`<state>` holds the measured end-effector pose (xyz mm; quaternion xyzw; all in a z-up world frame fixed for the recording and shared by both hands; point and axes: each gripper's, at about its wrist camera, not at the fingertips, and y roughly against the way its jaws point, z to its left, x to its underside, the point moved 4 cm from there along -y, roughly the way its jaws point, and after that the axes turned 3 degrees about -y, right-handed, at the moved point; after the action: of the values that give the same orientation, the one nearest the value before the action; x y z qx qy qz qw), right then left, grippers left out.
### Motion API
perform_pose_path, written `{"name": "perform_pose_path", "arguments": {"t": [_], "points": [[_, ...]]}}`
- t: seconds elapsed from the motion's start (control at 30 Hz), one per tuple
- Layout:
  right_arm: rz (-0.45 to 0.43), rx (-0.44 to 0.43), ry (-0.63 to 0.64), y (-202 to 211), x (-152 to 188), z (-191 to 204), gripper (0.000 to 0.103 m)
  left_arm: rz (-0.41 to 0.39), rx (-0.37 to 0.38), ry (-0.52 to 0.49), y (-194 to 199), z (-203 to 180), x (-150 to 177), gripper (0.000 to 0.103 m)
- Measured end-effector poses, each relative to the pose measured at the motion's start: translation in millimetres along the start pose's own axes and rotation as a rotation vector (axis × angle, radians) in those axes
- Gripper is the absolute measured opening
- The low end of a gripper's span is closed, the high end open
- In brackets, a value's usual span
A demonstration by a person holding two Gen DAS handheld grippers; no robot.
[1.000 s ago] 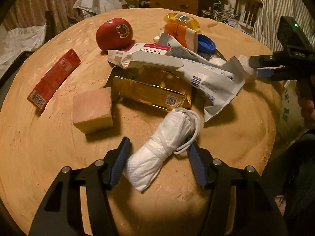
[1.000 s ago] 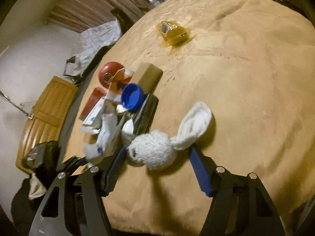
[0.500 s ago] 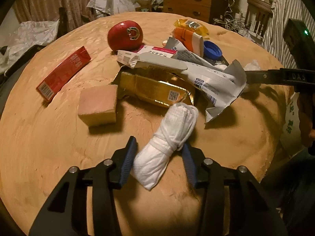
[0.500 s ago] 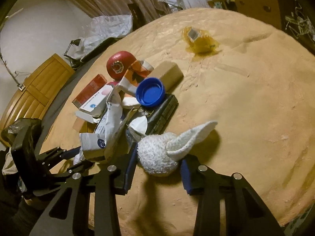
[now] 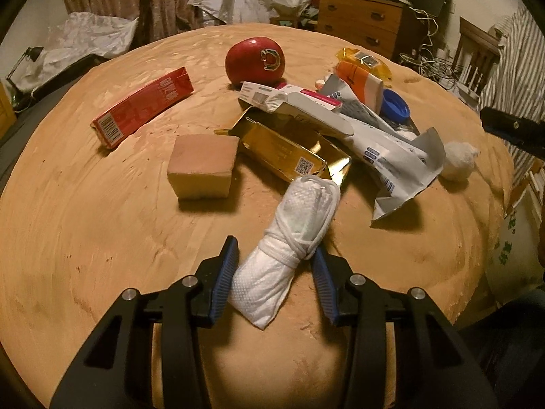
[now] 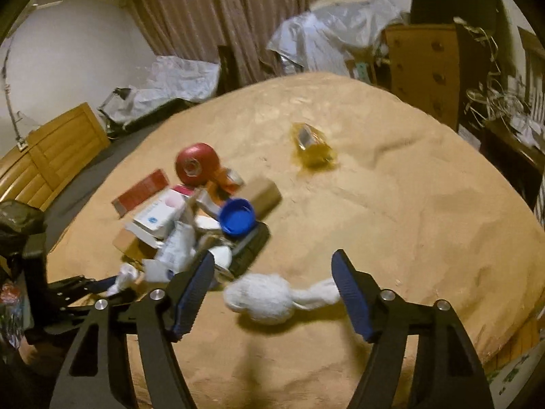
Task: Collect trash
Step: 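Grasp the white tissue bundle with the left gripper while the right gripper grasps the blue bottle cap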
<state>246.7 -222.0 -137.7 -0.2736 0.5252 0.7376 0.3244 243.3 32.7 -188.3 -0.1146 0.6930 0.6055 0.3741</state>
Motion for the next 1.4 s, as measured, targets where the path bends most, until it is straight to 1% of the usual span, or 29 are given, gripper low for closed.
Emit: {"name": "perform_pose_path", "arguments": {"t": [0.03,0.07,0.1,0.13,0.17,0.27,0.33,0.43,0.57,0.6,0.63,0.67,0.77,0.8,0.83,0.87,1.0,1.1,1.13,1.2,1.23,1.27,1.3,1.33,1.37,1.4], "points": [[0.005,-0.011,0.009,-2,-2,4,0.063,-0.001,-0.002,0.002,0,-1,1,0.042],[0.023,-0.028,0.024,-9,-5,8,0.056,-0.001,-0.003,0.003,0,-1,0,0.042],[0.041,-0.042,0.042,-15,-8,14,0.054,-0.001,-0.003,0.006,0,-1,1,0.042],[0.059,-0.054,0.057,-18,-8,19,0.054,0.0,-0.002,0.012,-1,-1,0,0.042],[0.104,-0.077,0.081,-32,-10,25,0.054,0.0,-0.001,0.015,-1,-1,1,0.042],[0.133,-0.05,0.138,-57,-15,37,0.054,0.0,-0.004,0.027,-2,1,0,0.042],[0.177,-0.041,0.171,-79,-19,42,0.054,-0.002,-0.005,0.029,-3,0,-2,0.042],[0.185,-0.01,0.199,-97,-23,46,0.054,-0.006,-0.013,0.028,-4,0,-2,0.042],[0.17,0.007,0.23,-105,-28,52,0.053,-0.011,-0.017,0.035,-4,-1,-1,0.042],[0.17,0.014,0.245,-107,-29,54,0.05,-0.011,-0.02,0.037,-4,-1,-1,0.042],[0.174,0.019,0.259,-110,-28,55,0.042,-0.011,-0.025,0.039,-4,-1,-1,0.042],[0.179,0.023,0.266,-111,-26,55,0.042,-0.012,-0.027,0.042,-4,-2,-1,0.042],[0.142,0.026,0.268,-99,-24,55,0.042,-0.021,-0.027,0.064,2,-1,1,0.04],[0.128,0.026,0.265,-94,-24,55,0.042,-0.025,-0.028,0.07,5,-1,2,0.037],[0.11,0.025,0.258,-85,-23,55,0.042,-0.027,-0.027,0.079,8,-1,3,0.028],[0.085,0.023,0.251,-74,-22,56,0.042,-0.029,-0.025,0.092,12,-1,5,0.027],[0.022,0.012,0.253,-34,-11,64,0.042,-0.062,-0.05,0.109,32,-4,10,0.024],[-0.023,-0.005,0.265,-2,2,75,0.042,-0.109,-0.06,0.1,54,-12,8,0.024],[-0.028,-0.006,0.272,4,5,76,0.042,-0.115,-0.063,0.091,57,-14,8,0.024],[-0.007,-0.027,0.27,12,14,81,0.042,-0.1,-0.036,0.073,57,-16,7,0.024],[-0.001,-0.04,0.262,17,20,83,0.042,-0.068,0.02,0.066,52,-16,8,0.025],[0.004,-0.045,0.259,21,23,84,0.042,-0.052,0.047,0.046,48,-16,8,0.032],[0.009,-0.048,0.257,23,26,85,0.042,-0.032,0.054,0.014,43,-17,8,0.042],[0.018,-0.056,0.253,26,30,85,0.042,-0.028,0.038,-0.007,39,-15,6,0.06],[0.021,-0.056,0.253,26,32,86,0.042,-0.035,0.009,-0.011,37,-13,5,0.067],[0.025,-0.051,0.254,26,35,86,0.042,-0.037,-0.021,-0.002,33,-9,3,0.067]]}}
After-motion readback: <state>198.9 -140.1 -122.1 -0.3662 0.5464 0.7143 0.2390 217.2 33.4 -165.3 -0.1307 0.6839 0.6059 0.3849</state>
